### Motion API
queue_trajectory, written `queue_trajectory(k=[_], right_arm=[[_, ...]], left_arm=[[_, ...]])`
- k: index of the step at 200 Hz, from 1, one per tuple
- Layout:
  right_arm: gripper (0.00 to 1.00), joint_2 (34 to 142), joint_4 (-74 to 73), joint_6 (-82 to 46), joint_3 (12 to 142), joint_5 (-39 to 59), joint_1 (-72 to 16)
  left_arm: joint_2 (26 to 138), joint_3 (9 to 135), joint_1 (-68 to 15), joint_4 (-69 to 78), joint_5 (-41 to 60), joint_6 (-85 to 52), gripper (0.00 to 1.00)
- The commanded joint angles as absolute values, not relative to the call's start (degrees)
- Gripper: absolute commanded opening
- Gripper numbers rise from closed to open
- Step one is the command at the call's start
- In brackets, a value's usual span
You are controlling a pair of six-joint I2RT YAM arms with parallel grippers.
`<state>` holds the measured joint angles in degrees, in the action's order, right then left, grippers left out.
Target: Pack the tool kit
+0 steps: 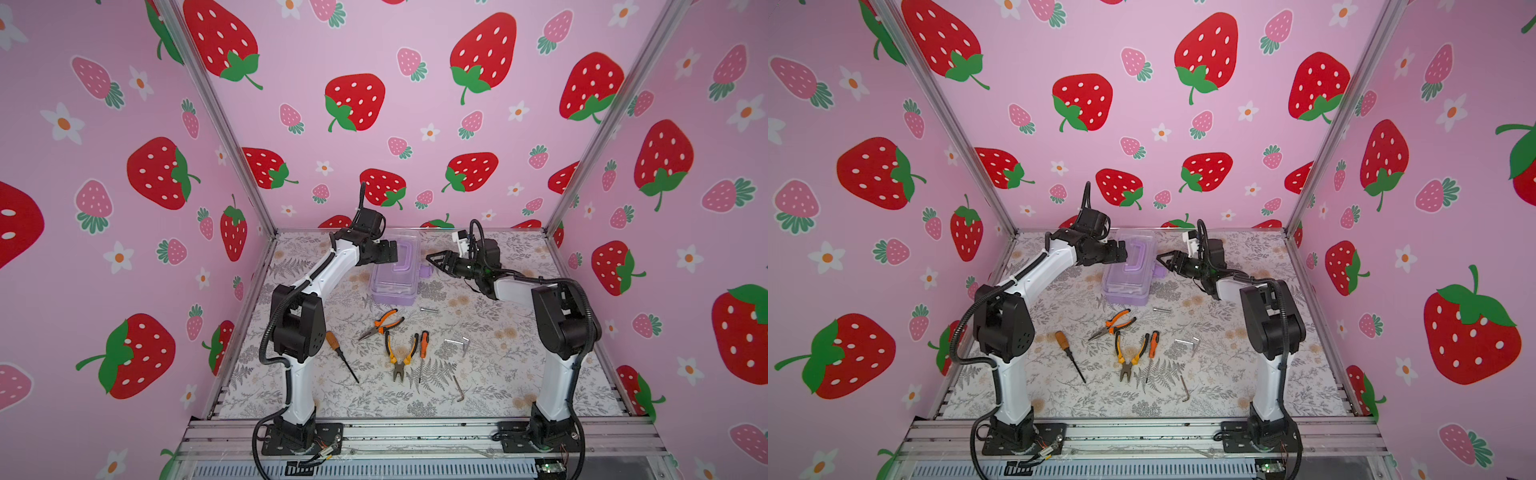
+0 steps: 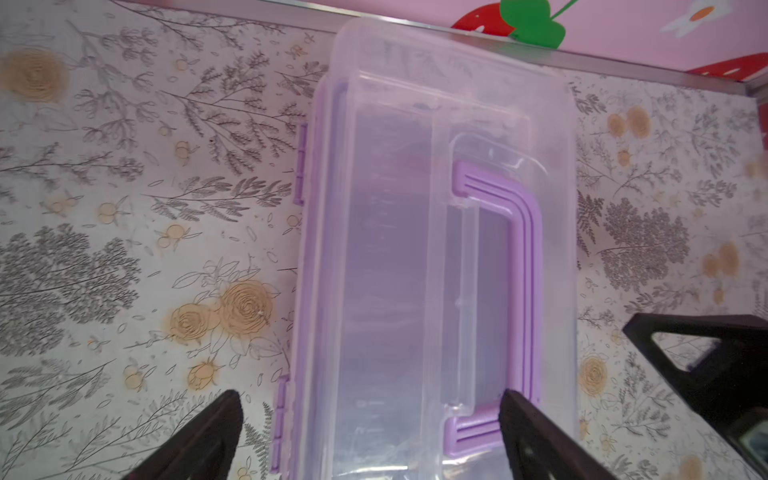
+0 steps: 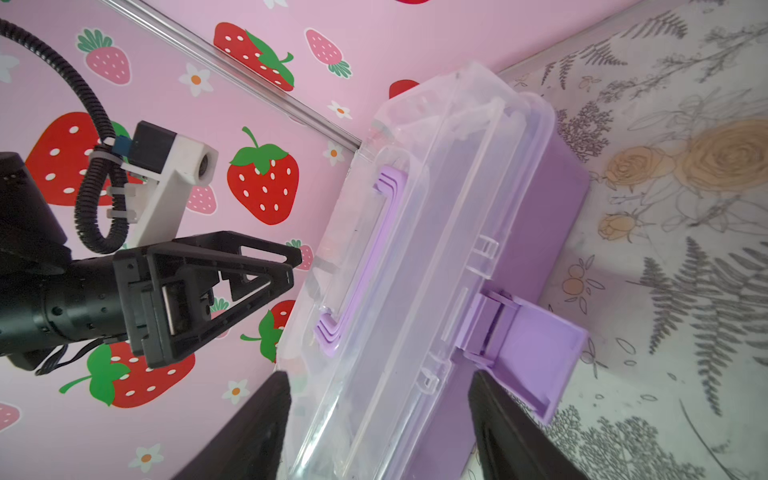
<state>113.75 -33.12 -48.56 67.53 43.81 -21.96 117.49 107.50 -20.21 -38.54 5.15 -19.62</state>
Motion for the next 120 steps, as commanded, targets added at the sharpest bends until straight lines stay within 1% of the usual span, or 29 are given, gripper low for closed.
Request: queue_trajectory(k=[1,47,99,120], right_arm=[[0.73,112.5,-31.2,-46.1,66.8,44.1,-21.8],[0.74,114.6,-31.6,-47.1,67.8,45.4,-21.3],[0.74,114.9,-32.0,-47.8,68.3,45.8,-21.2],[0.74,114.8,-32.1,-48.0,68.0,45.8,-21.2]], left_arm=[[119.4,113.1,-19.3,-40.2,12.1,-16.7,0.99],[123.8,117.5,-18.9,-41.7,14.4,-15.6,0.99],[126.1,119.2,-18.9,-43.8,11.2,-15.4,0.99],[126.4,119.3,-19.0,-43.7,11.4,-15.6,1.00]])
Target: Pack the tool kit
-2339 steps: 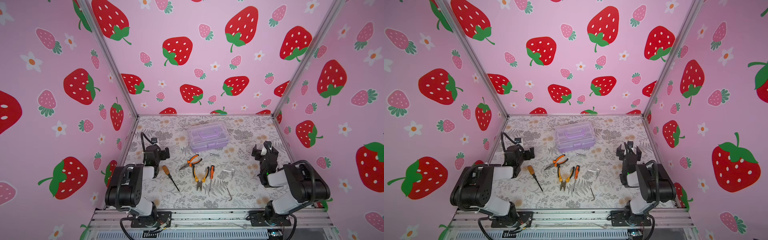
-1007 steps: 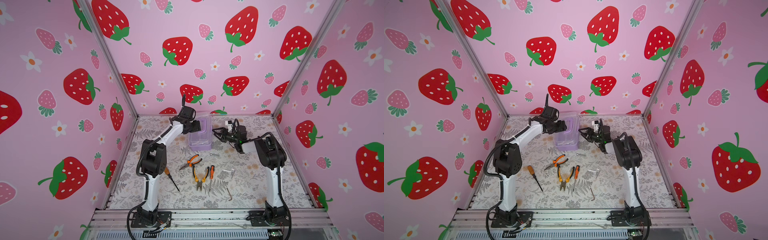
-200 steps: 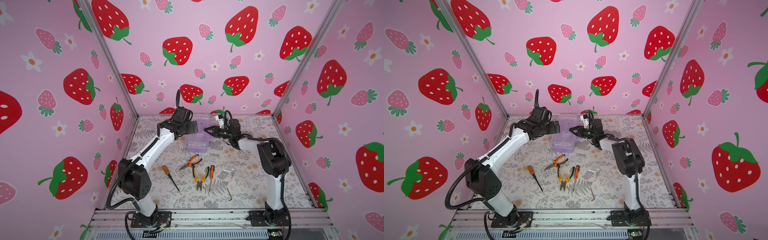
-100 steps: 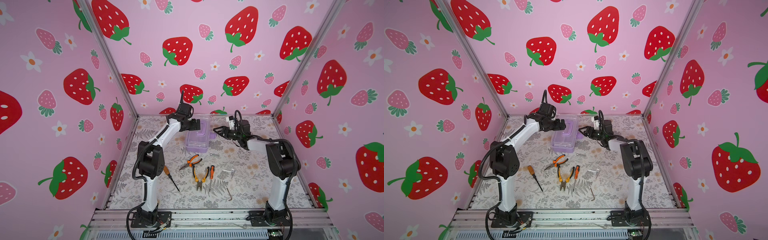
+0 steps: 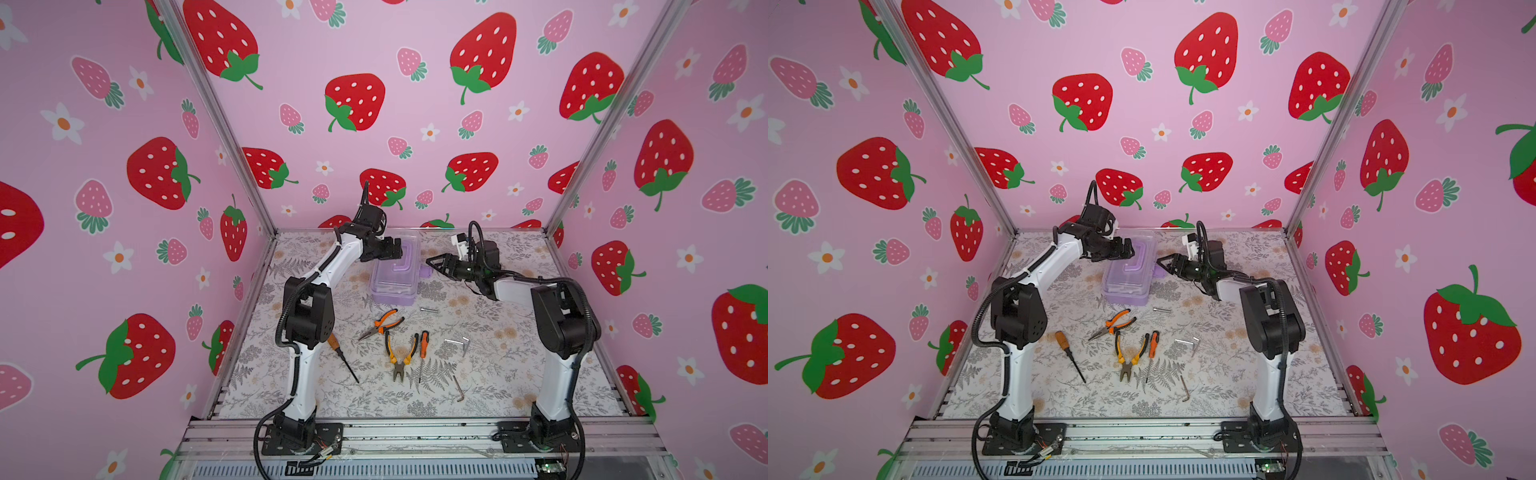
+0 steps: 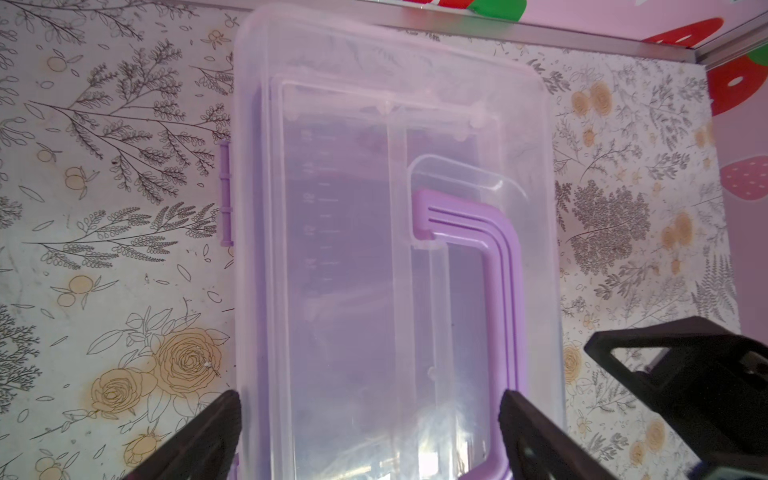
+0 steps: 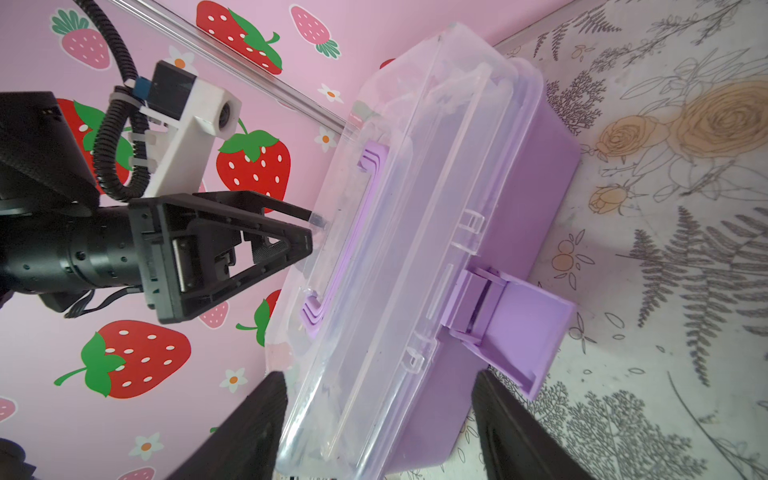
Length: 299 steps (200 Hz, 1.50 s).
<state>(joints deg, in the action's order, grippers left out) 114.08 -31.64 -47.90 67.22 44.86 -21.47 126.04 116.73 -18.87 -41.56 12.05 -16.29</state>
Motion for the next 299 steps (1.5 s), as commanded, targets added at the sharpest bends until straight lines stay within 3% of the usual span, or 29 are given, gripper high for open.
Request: queue_trajectory(k=[1,37,69,98,111,137,156,263,299], right_arm=[[0.74,114.8,-32.1,-48.0,68.0,45.7,-21.2],[0.74,114.8,-32.7,-48.7,67.2,45.7,-21.2],[0.74,114.4,-32.7,-48.6,66.6,45.7,-21.2],[0.74,113.8,-32.7,-48.5,66.3,45.7,-21.0],[0.74,113.7,-32.7,-48.3,66.1,45.7,-20.9],[0.74,113.6,-32.7,-48.2,65.6,45.7,-20.8],[0.74,113.7,-32.8,-48.2,65.5,45.7,-20.8],[0.75,113.5,-33.3,-48.4,64.7,45.7,-20.6],[0.74,113.4,-33.4,-48.4,64.4,45.8,-20.5]], left_arm=[[126.4,119.2,-19.0,-43.6,11.4,-15.6,1.00],[126.6,119.0,-19.0,-42.9,13.2,-16.4,0.93],[126.2,118.9,-19.0,-42.3,14.4,-16.9,0.80],[126.0,119.0,-18.9,-42.1,14.6,-17.2,0.77],[125.9,118.8,-18.9,-42.0,14.9,-17.3,0.77],[126.1,119.7,-19.1,-43.1,13.7,-17.2,0.96],[127.5,122.3,-20.0,-46.2,9.2,-16.6,1.00],[132.5,128.3,-22.1,-52.4,2.1,-16.2,0.99],[132.9,128.7,-22.2,-52.4,3.0,-16.3,0.83]])
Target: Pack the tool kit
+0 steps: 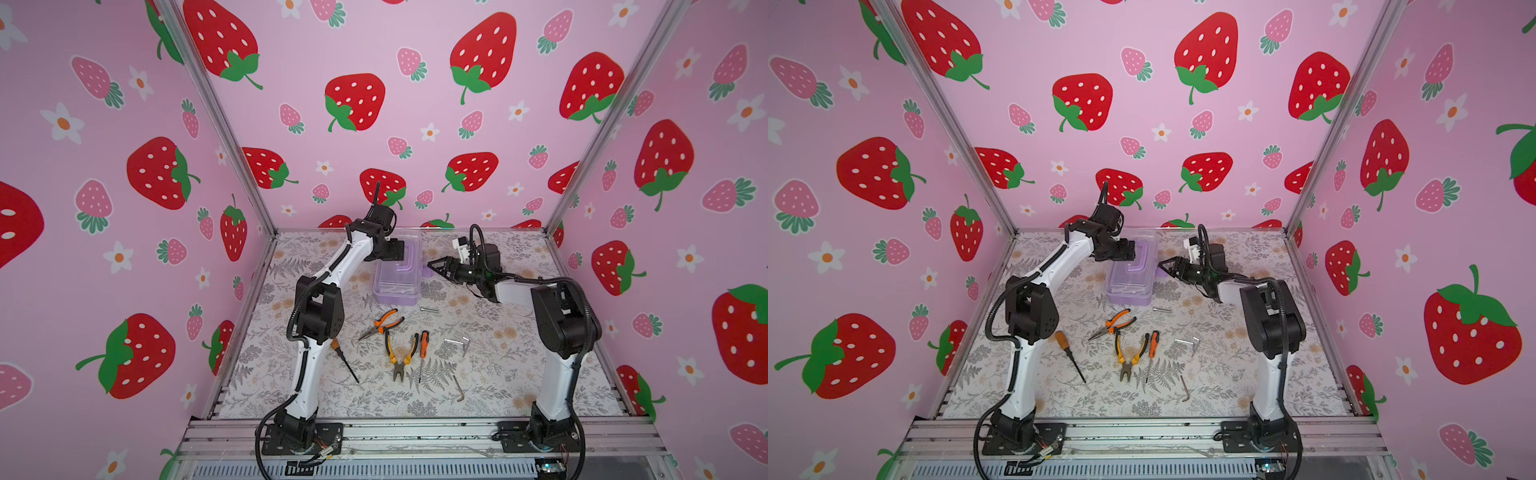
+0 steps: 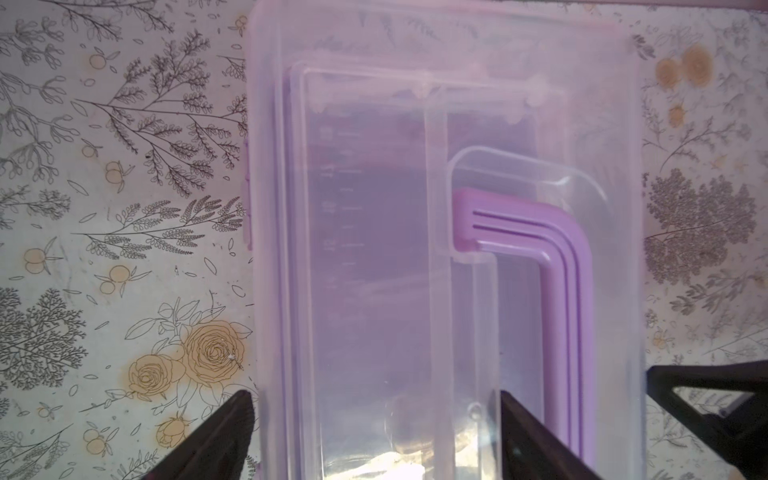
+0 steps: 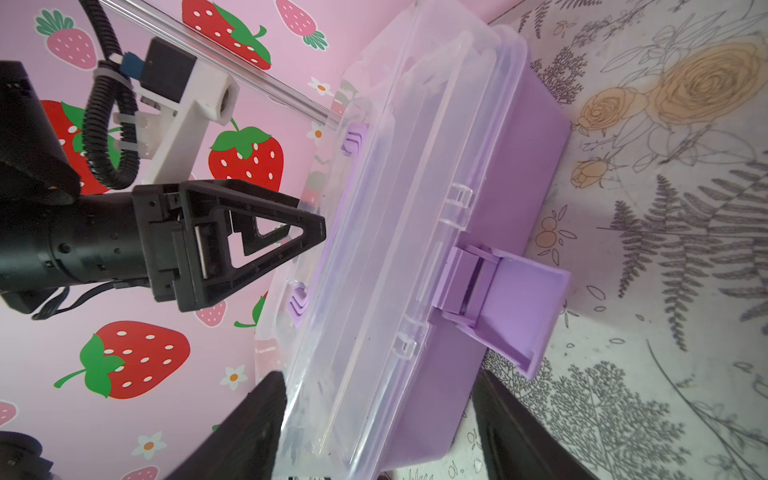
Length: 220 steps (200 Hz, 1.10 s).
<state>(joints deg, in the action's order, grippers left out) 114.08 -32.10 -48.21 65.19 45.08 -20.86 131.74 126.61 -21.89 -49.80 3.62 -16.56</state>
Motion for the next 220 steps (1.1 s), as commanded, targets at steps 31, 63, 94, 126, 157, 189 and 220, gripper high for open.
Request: queue_trajectory(k=[31,63,94,126,157,189,220], right_arm=[[0.75,113.5,-33.9,-48.5,64.4,46.2,-20.4],[0.71,114.7,-39.9,-53.2,64.4,49.7,-20.1],[0.64,115.9,-41.9,-55.3,66.2,50.6,-20.0],[0.48,117.7,-41.6,-56.2,69.0,50.7,-20.2],[0.18,120.1,-39.8,-55.9,72.8,50.1,-21.0],[0.05,123.5,-32.9,-52.3,80.0,49.8,-22.8],[0.00,127.3,-29.4,-51.8,85.6,49.3,-23.9]], left_arm=[[131.6,127.8,-22.1,-51.1,5.1,-17.0,0.76],[128.0,123.2,-20.6,-46.0,13.2,-19.5,0.74],[123.7,117.5,-17.8,-39.6,21.6,-22.9,0.73],[120.6,111.6,-14.2,-32.4,29.9,-27.7,0.72],[118.9,106.0,-11.2,-25.9,33.9,-31.7,0.71],[118.4,104.0,-9.9,-23.4,35.9,-33.3,0.71],[118.6,104.1,-9.9,-23.0,36.6,-33.4,0.71]])
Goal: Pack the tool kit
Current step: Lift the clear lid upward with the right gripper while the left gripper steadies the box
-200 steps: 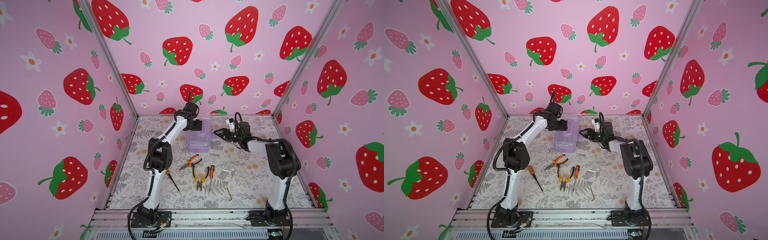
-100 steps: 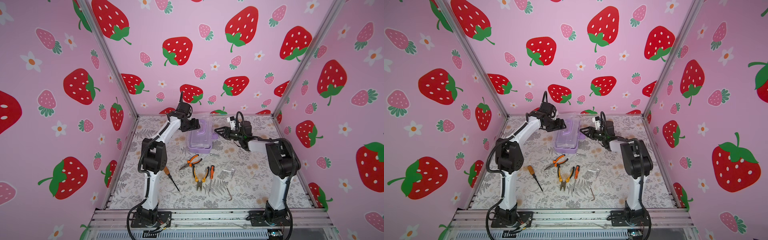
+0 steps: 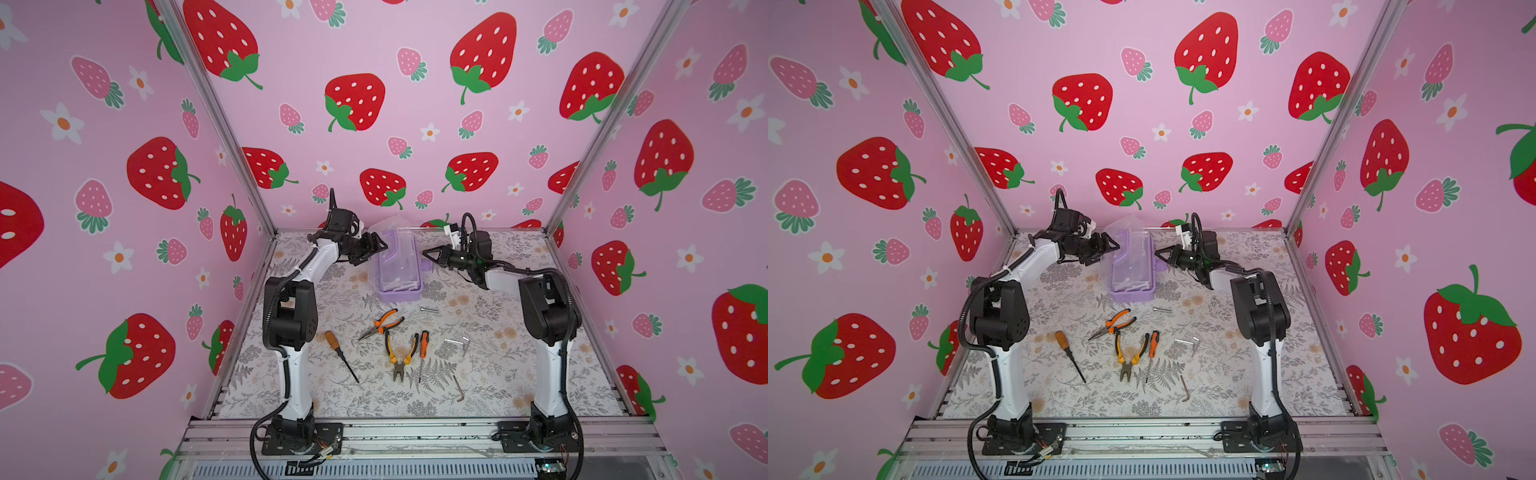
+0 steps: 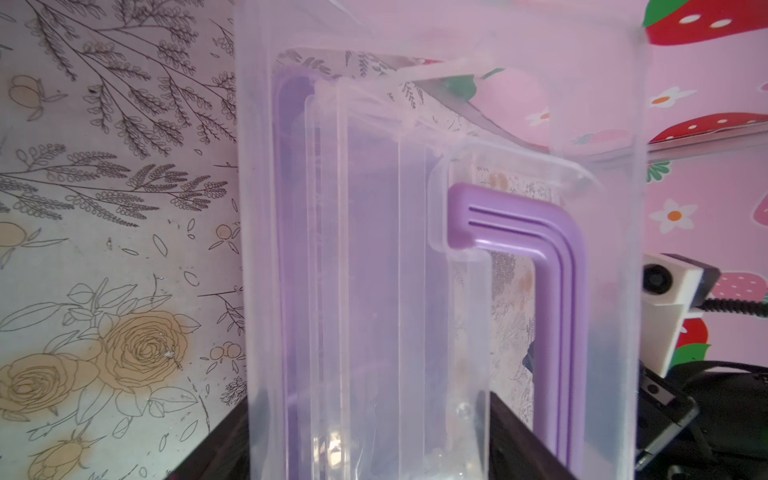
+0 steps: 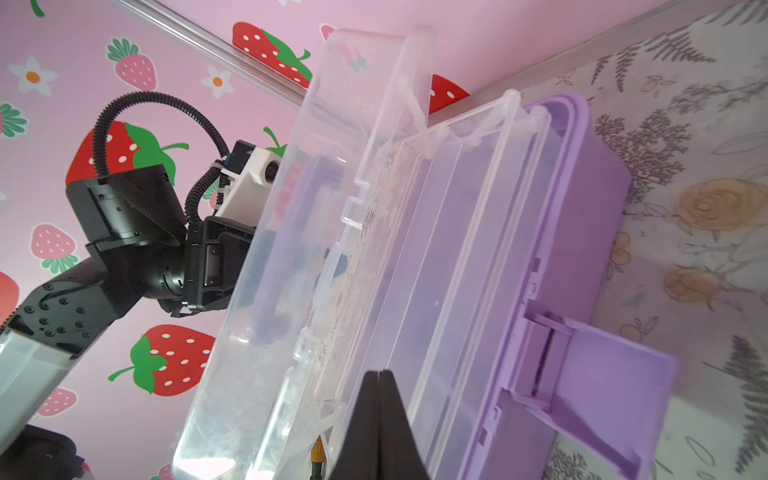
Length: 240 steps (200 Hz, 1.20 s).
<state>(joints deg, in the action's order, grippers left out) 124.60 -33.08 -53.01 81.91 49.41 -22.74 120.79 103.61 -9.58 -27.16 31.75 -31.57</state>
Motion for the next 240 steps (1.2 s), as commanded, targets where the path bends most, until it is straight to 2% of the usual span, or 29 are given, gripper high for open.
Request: queue_trajectory(k=[1,34,73,117,187,240], right_arm=[[0.00,127.4,-29.3,-51.8,85.8,49.3,-23.9],[0.00,130.4,-28.0,-52.1,89.7,49.6,-25.4],[0.00,132.0,-30.2,-53.6,91.8,51.2,-27.2],[0.01,132.3,-33.2,-55.8,90.6,51.5,-27.6],[0.02,130.2,-38.0,-59.0,91.4,52.7,-28.5],[0.03,131.3,-36.5,-59.1,96.4,53.1,-30.8]], left_arm=[[118.6,104.1,-9.9,-23.0,36.6,-33.4,0.71],[119.2,104.1,-9.8,-22.7,37.2,-33.8,0.71],[119.5,105.3,-9.9,-25.4,34.3,-33.1,1.00],[117.7,108.0,-10.7,-32.5,25.1,-31.0,0.99],[106.9,105.8,-14.3,-36.2,6.3,-25.9,0.99],[104.8,109.7,-24.7,-46.7,-0.1,-13.6,0.99]])
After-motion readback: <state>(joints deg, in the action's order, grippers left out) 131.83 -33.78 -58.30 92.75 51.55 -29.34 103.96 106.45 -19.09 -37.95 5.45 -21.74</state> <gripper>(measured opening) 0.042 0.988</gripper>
